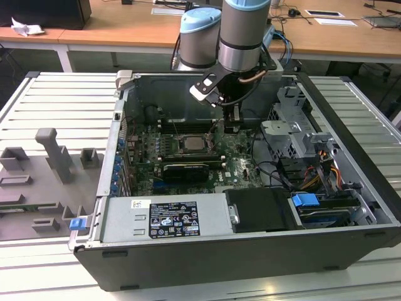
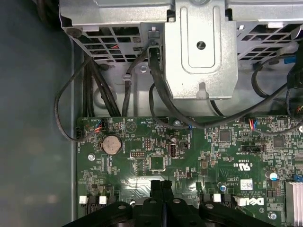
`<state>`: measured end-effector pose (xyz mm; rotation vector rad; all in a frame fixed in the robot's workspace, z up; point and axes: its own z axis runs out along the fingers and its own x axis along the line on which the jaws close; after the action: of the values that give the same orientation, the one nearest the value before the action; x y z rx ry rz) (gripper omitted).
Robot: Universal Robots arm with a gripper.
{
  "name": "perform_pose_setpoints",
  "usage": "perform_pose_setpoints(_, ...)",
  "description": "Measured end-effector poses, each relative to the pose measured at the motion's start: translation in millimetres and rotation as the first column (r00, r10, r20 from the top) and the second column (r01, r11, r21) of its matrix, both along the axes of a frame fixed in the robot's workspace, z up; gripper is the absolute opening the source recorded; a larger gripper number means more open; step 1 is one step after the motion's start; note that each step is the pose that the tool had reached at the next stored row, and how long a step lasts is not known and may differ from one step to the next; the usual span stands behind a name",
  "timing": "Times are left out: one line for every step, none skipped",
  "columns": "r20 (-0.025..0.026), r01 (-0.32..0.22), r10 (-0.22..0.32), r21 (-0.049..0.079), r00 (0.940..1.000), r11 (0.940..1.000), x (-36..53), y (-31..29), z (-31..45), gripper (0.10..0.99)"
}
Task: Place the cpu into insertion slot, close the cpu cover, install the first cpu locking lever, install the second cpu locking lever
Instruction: 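Close the cpu cover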
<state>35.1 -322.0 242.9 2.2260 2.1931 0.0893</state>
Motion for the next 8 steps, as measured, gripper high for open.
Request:
perform_pose_setpoints(-0.0001, 0.0, 0.0, 0.0, 1.0, 1.0, -0.3, 0.0, 0.0, 0.106)
perform_pose_setpoints(0.0, 0.0, 0.0, 0.0, 1.0, 1.0, -0.5, 0.0, 0.0, 0.106)
perform_pose_setpoints(0.0, 0.0, 0.0, 0.0, 1.0, 1.0, -0.6, 0.0, 0.0, 0.106)
perform_pose_setpoints(0.0, 0.0, 0.0, 0.0, 1.0, 1.0, -0.6, 0.0, 0.0, 0.106)
perform_pose_setpoints(0.0, 0.0, 0.0, 0.0, 1.0, 1.0, -0.6, 0.0, 0.0, 0.106)
perform_pose_setpoints(0.0, 0.0, 0.0, 0.0, 1.0, 1.0, -0.7, 0.0, 0.0, 0.106)
perform_pose_setpoints(0.0001, 0.0, 0.0, 0.0, 1.0, 1.0, -0.8, 0.0, 0.0, 0.106)
perform_pose_setpoints(0.0002, 0.0, 0.0, 0.0, 1.0, 1.0, -2.7, 0.0, 0.0, 0.106)
